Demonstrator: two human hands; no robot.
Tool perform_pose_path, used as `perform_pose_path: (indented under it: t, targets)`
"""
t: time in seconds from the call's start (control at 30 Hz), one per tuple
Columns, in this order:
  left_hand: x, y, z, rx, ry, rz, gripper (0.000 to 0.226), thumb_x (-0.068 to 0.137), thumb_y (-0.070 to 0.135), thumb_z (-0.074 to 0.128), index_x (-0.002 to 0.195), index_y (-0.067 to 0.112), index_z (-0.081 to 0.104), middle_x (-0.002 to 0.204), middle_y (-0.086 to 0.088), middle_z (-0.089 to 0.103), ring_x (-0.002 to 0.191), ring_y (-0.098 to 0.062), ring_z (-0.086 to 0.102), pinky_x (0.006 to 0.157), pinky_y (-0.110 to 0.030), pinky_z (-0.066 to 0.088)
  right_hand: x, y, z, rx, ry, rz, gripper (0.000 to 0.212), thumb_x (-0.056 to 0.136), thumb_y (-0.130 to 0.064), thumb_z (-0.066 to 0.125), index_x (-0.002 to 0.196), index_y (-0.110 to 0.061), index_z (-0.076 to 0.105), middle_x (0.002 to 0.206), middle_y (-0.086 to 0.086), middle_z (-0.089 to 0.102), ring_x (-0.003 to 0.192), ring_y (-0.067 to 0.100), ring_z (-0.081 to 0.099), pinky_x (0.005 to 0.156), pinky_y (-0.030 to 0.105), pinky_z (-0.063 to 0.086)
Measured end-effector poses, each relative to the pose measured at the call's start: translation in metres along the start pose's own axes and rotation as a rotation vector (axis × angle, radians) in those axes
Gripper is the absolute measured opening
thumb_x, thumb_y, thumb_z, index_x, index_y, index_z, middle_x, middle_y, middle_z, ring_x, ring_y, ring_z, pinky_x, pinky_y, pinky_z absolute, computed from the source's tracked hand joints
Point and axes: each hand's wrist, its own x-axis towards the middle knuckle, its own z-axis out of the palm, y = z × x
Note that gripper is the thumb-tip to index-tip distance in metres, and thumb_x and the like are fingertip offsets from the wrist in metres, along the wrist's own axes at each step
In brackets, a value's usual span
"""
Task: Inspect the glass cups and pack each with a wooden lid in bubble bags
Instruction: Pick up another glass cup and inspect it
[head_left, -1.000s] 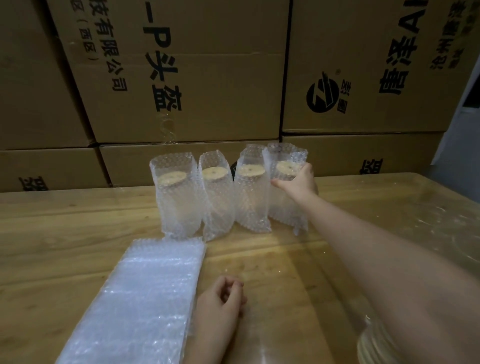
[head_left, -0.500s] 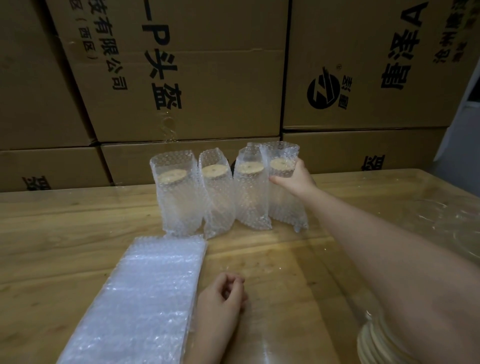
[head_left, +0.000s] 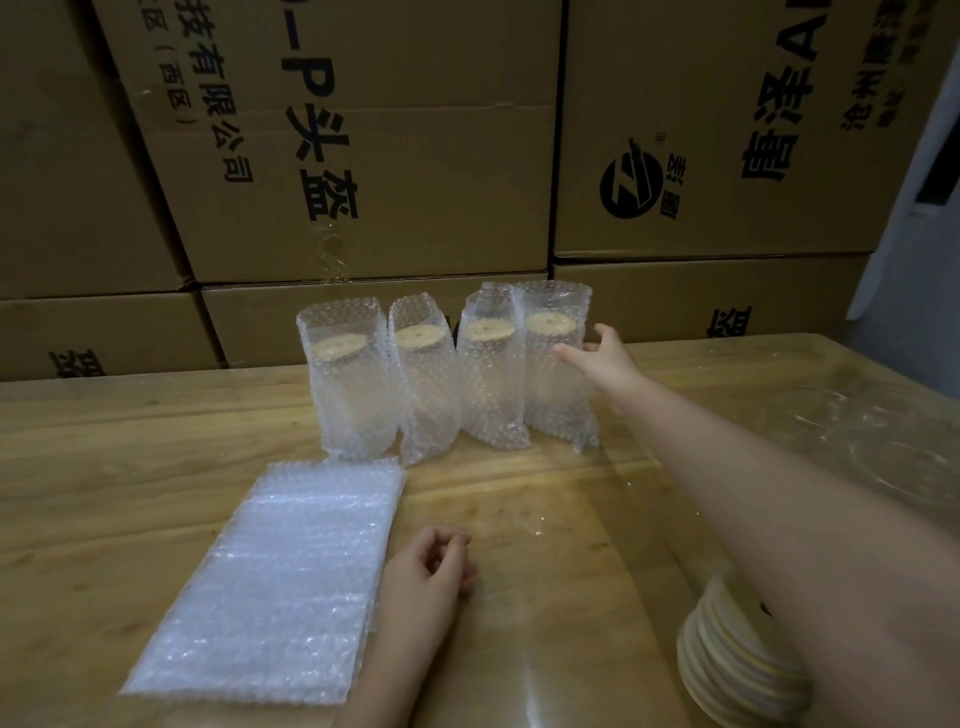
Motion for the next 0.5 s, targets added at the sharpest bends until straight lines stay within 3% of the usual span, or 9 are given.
perform_pose_path:
  t: [0.17,0.3,0.4,0.5]
  targets:
    - [-0.005,0.003,-0.004,0.015,0.009,0.003,0.016,0.093,0.013,0.057,0.082,0.019,0.067,0.061,0.003,0.067,0.057,-0.010,0.065,0.050,-0.026,0.043,-0.030,-0.004,-0.021,0.185,-0.052,0.082,0.067,0.094,-0.020,0.056,0.149,-0.011,0.020,0.138,0.015,0.047,0.112,0.025,0.057,0.095,0.039,0.051]
    - [-0.011,0.005,-0.004,0.091,-0.009,0.016,0.017,0.094,0.020,0.057,0.079,0.021,0.065,0.062,0.001,0.068,0.053,-0.009,0.061,0.050,-0.028,0.043,-0.069,-0.022,-0.043,0.192,-0.142,0.068,0.060,0.097,-0.018,0.053,0.148,-0.006,0.025,0.127,0.015,0.053,0.104,0.024,0.061,0.086,0.035,0.054]
    - [-0.013,0.007,-0.003,0.141,-0.031,0.020,0.018,0.094,0.021,0.056,0.079,0.018,0.064,0.062,-0.003,0.067,0.047,-0.009,0.055,0.051,-0.029,0.043,-0.106,-0.039,-0.062,0.008,-0.162,-0.045,0.053,0.095,-0.025,0.055,0.142,-0.010,0.036,0.121,0.006,0.055,0.094,0.017,0.063,0.074,0.027,0.054]
    - [-0.017,0.011,-0.006,0.075,-0.004,-0.027,0.018,0.095,0.020,0.056,0.081,0.012,0.064,0.062,-0.002,0.066,0.052,-0.012,0.057,0.050,-0.028,0.042,-0.139,-0.044,-0.082,-0.399,-0.037,-0.250,0.038,0.092,-0.031,0.055,0.128,-0.018,0.052,0.117,-0.002,0.058,0.100,0.016,0.060,0.084,0.035,0.053]
